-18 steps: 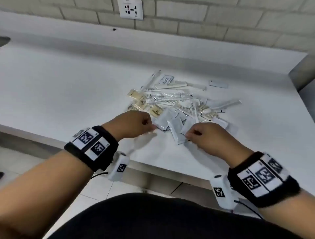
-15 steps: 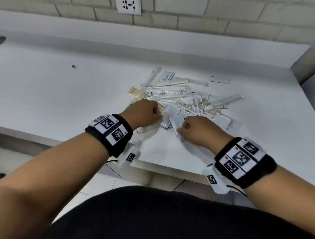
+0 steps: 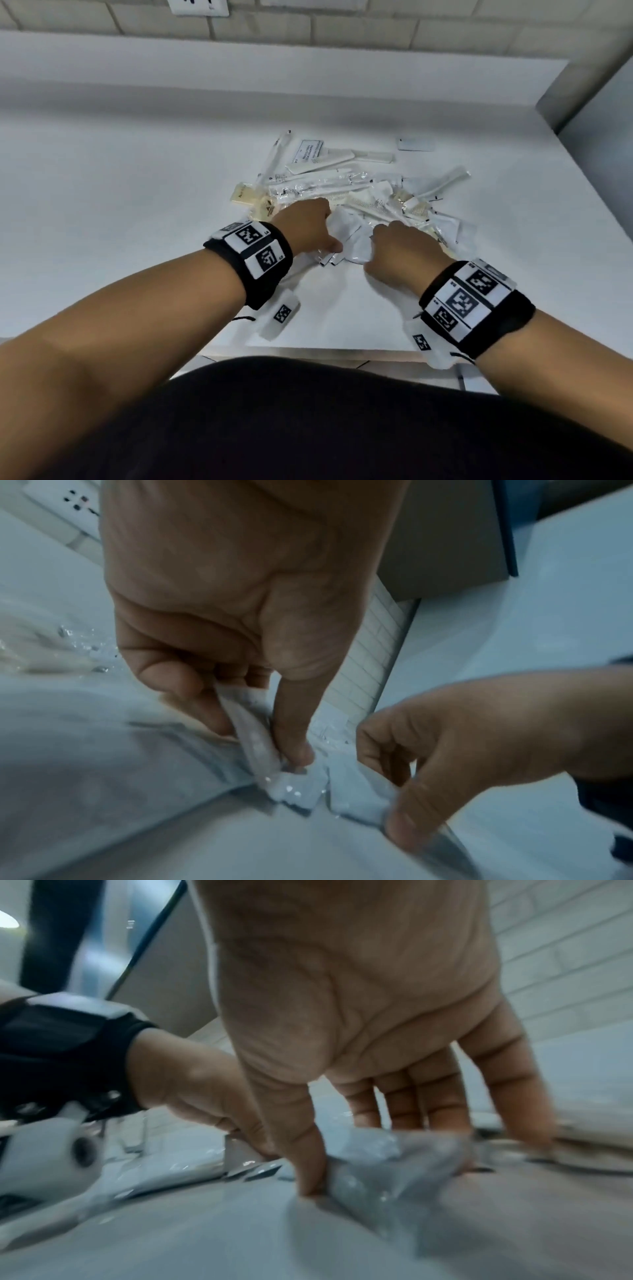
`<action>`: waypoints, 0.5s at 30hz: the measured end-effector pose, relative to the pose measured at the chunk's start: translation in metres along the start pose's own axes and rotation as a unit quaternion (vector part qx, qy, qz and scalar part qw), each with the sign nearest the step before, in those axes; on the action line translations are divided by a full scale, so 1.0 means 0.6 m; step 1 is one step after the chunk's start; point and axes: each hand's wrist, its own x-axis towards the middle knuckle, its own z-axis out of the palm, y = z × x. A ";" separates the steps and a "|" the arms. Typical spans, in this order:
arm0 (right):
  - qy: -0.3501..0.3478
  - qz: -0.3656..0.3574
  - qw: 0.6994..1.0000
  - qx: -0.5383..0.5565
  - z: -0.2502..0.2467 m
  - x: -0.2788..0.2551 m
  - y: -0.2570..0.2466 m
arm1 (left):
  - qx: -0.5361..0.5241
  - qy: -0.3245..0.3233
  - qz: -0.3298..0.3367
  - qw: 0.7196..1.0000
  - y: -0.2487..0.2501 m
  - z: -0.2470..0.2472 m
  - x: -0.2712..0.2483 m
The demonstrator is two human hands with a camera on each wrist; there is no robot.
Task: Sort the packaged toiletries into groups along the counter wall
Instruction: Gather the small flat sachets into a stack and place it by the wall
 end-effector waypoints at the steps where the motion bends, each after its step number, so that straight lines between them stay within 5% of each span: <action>1: -0.010 0.006 0.999 0.034 -0.004 -0.002 0.008 | -0.014 -0.002 0.005 1.000 -0.003 -0.004 0.001; 6: -0.022 0.101 0.967 0.235 -0.039 -0.030 0.078 | -0.137 -0.003 0.012 0.991 -0.026 -0.039 0.005; 10: -0.007 0.135 0.946 0.295 -0.034 -0.049 0.100 | -0.314 -0.005 -0.019 0.949 -0.022 -0.060 0.013; 12: -0.009 0.110 0.961 0.254 -0.020 -0.038 0.092 | -0.287 -0.007 -0.005 0.958 -0.014 -0.063 0.018; 15: -0.018 0.125 0.974 0.188 -0.006 -0.010 0.083 | -0.088 -0.030 0.053 0.994 0.005 -0.059 0.028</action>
